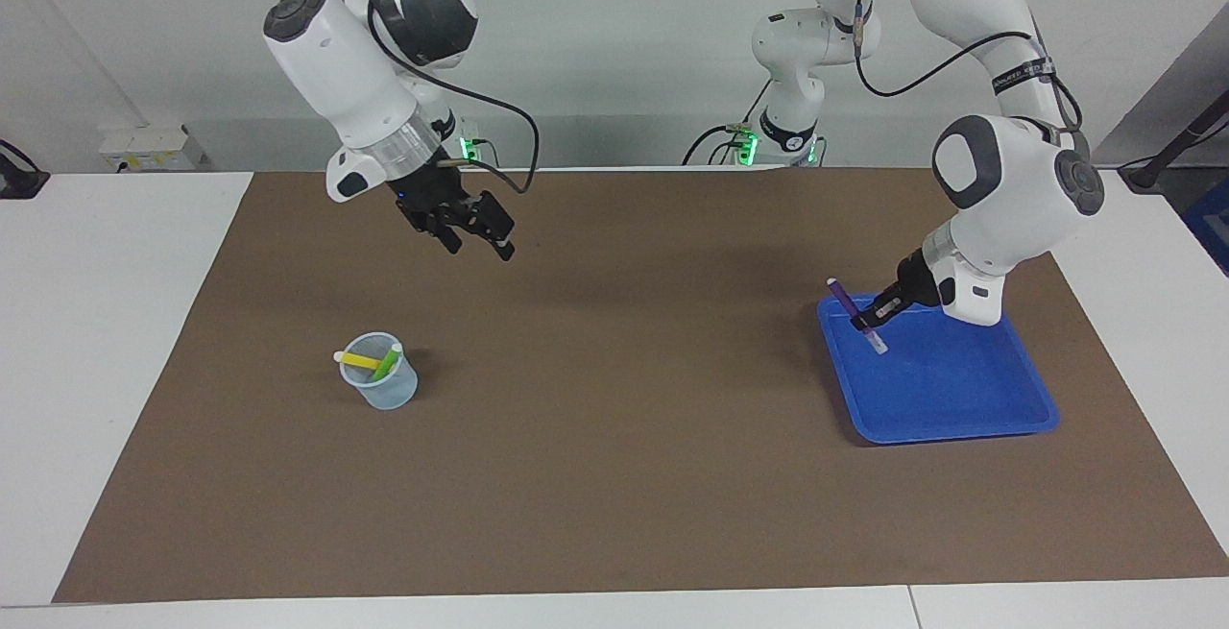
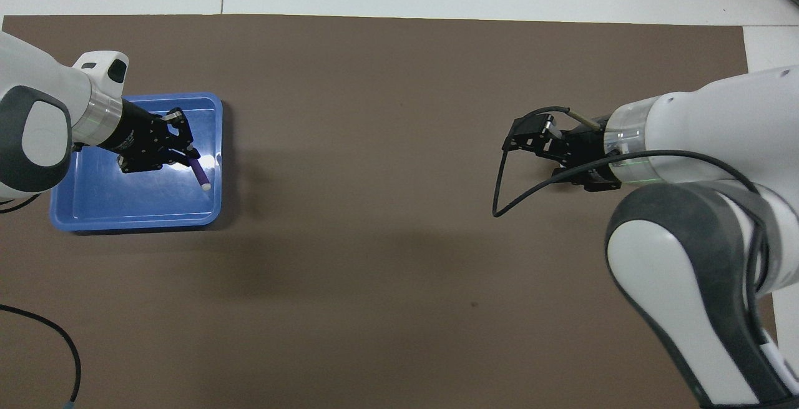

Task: Transfer and insert pens with both arms
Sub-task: 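Lift the purple pen with the left gripper while the right gripper approaches, then bring the purple pen to the right gripper with the left gripper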

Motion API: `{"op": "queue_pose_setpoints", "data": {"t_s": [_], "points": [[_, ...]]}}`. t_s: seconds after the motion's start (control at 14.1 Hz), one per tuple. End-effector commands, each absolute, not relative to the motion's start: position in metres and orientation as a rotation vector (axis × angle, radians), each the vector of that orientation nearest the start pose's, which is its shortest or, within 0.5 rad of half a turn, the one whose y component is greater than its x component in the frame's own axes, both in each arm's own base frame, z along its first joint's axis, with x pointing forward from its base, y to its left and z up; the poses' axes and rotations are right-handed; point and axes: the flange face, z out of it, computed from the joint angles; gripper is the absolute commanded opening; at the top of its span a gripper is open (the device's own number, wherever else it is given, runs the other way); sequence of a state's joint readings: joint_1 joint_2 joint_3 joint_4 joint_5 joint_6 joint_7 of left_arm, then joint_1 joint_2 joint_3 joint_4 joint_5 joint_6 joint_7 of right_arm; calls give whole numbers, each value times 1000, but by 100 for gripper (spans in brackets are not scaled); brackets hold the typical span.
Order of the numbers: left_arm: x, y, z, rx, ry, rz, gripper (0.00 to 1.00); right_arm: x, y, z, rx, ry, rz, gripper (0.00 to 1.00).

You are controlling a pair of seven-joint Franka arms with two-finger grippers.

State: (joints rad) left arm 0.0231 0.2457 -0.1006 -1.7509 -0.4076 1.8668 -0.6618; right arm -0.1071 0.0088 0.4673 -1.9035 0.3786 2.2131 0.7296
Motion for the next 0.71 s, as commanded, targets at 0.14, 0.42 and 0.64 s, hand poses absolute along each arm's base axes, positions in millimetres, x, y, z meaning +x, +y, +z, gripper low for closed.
{"op": "queue_pose_setpoints", "data": {"t_s": [0.14,0.42,0.64], "points": [[600,-131,433,-3076,-1631,703,0,548,285,488,-2485,759,-133,100],[591,-182,429,-2980,-1809,744,0,541,334,472,-2407,752,-179,100],[579,-202,420,-2926,-2018,851,0,527,354,474,-2426,696,-164,100]]}}
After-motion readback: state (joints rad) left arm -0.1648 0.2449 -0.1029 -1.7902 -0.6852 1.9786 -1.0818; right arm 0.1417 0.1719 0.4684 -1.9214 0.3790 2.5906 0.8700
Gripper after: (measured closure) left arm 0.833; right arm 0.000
